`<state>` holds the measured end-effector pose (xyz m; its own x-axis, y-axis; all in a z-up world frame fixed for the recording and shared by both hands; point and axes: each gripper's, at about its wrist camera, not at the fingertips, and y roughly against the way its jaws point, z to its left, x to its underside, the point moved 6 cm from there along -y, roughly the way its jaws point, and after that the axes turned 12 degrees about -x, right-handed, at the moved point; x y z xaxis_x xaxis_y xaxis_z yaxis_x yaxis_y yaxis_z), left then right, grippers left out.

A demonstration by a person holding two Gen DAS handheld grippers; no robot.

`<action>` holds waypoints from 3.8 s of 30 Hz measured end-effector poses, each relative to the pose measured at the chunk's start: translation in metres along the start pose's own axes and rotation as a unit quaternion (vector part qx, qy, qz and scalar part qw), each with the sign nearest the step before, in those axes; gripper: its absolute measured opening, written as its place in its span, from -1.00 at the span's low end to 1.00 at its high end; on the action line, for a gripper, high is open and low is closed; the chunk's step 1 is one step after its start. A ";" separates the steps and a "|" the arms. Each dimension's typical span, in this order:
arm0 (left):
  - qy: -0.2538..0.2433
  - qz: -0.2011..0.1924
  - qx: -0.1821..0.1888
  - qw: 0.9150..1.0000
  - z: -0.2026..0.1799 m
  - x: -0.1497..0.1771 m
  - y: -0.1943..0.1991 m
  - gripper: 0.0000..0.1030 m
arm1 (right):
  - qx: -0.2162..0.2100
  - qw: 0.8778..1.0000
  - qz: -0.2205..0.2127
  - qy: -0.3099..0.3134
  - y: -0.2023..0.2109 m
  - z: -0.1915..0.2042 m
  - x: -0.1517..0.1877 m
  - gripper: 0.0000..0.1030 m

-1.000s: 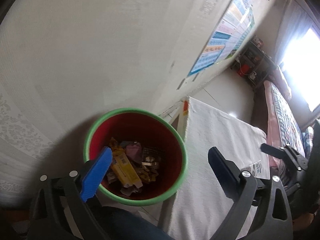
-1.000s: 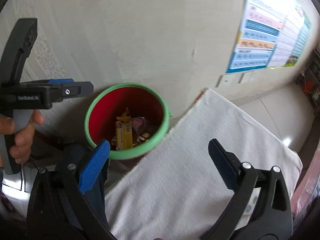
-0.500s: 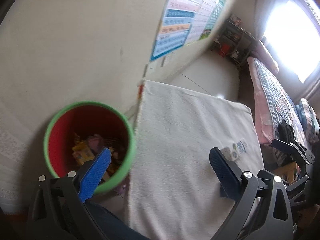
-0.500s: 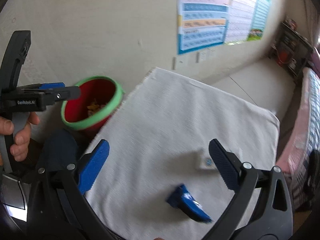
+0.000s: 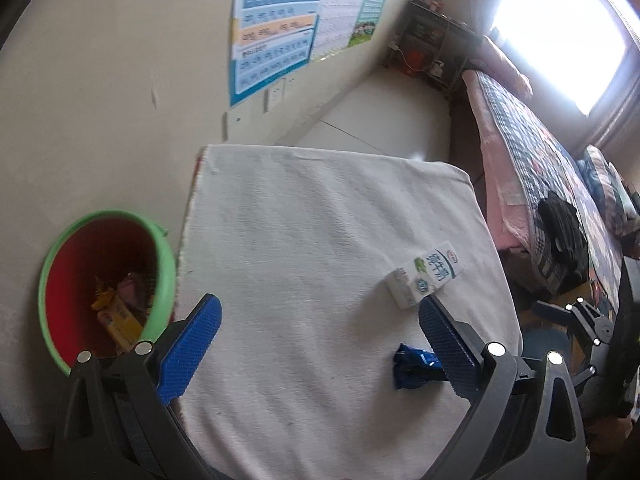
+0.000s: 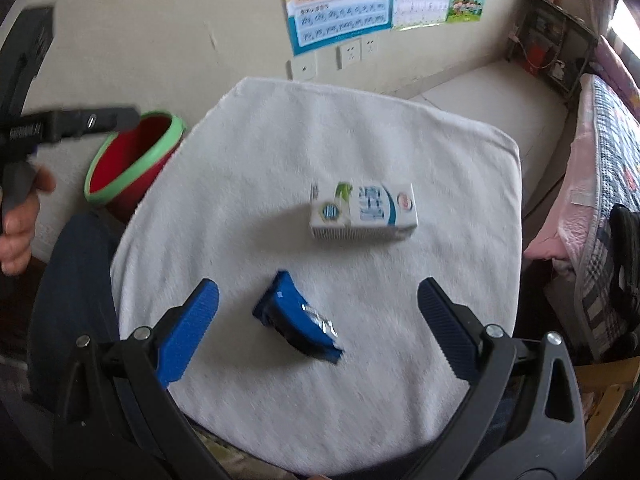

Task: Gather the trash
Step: 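Move both open grippers back over the milk carton and blue wrapper, then grasp the blue snack wrapper with the right gripper while the left gripper grasps the white milk carton, then carry the milk carton and blue wrapper over the red bucket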

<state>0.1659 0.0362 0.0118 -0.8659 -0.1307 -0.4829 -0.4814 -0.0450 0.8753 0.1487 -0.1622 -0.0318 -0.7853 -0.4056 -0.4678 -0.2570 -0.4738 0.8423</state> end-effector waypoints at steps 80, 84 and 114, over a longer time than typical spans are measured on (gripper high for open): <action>-0.361 0.153 -0.015 0.920 -0.200 0.019 -0.164 0.18 | 0.021 0.993 0.075 -0.084 0.009 -0.097 0.071 -0.64; -0.360 0.160 -0.010 0.919 -0.192 0.025 -0.156 0.09 | 0.023 0.993 0.078 -0.083 0.007 -0.096 0.072 -0.64; -0.164 0.057 -0.050 0.984 -0.042 0.019 -0.026 0.04 | -0.010 0.999 0.034 -0.003 -0.007 -0.010 0.002 -0.64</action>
<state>0.1679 -0.0061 -0.0193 -0.9187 0.1849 -0.3489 -0.3771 -0.1487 0.9142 0.1544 -0.1671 -0.0413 -0.8044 -0.4325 -0.4072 -0.1915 -0.4601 0.8670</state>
